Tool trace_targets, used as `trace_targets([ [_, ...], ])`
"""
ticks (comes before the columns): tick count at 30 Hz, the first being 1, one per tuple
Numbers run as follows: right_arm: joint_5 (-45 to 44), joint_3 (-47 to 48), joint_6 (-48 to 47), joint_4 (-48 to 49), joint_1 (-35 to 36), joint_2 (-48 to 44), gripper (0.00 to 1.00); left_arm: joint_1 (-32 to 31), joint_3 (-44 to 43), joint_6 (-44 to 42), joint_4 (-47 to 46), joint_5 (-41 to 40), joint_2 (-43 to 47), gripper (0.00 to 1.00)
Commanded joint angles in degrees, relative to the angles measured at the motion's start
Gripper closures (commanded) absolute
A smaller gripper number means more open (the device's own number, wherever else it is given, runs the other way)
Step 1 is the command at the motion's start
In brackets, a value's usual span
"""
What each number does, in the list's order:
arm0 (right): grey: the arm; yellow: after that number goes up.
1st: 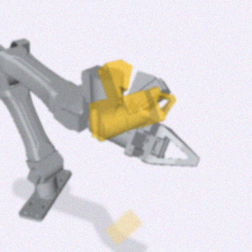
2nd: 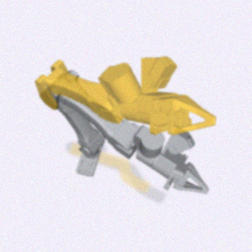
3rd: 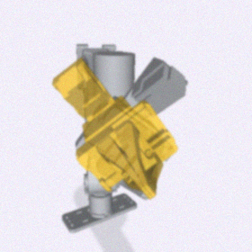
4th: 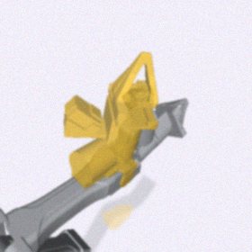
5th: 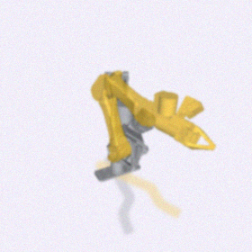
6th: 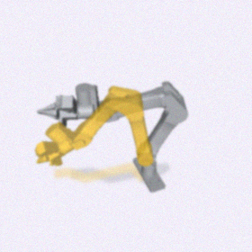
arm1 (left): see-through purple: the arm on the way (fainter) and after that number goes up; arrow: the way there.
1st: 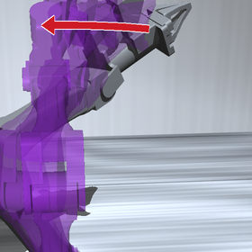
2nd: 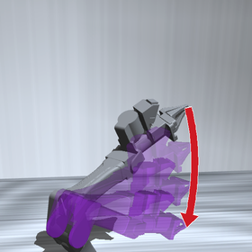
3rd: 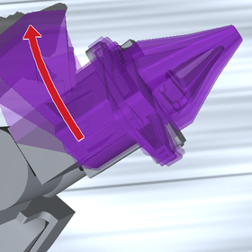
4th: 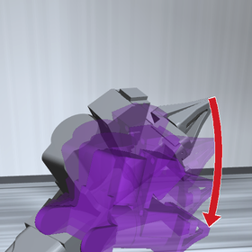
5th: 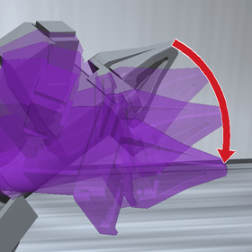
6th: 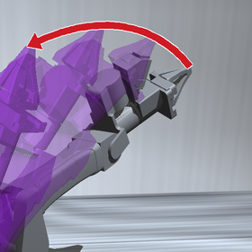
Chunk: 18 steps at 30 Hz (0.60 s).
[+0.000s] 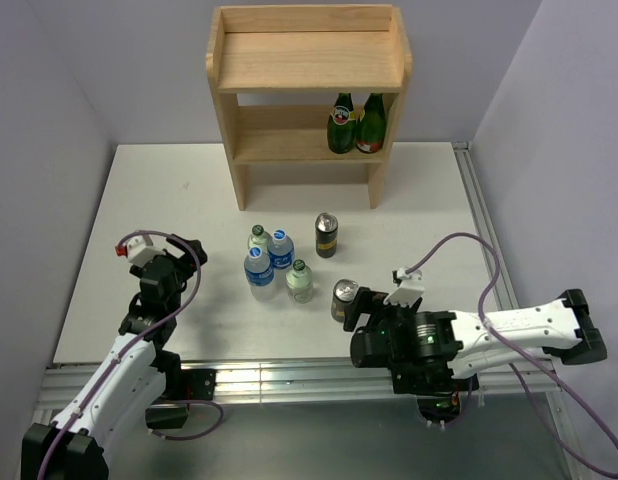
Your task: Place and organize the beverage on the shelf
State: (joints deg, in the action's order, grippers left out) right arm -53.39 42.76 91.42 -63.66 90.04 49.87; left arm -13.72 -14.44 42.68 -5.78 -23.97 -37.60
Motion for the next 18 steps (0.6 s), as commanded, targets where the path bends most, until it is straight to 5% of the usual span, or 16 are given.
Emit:
trace_targets([
  [1,-6.9,-1.7,11.8,-2.8,1.5,4.1,0.00,-0.4,-0.4,-0.3,-2.0,-1.4,0.1,0.03],
  [8,-8.5,-13.0,1.8,23.3,2.3,5.9,0.00,-0.7,-0.2,-0.2,-1.9,-2.0,0.9,0.03],
  [18,-14.5,-20.0,-16.3,45.5,-0.9,8.9,0.00,-0.9,-0.2,0.0,-1.8,-2.6,0.8,0.03],
])
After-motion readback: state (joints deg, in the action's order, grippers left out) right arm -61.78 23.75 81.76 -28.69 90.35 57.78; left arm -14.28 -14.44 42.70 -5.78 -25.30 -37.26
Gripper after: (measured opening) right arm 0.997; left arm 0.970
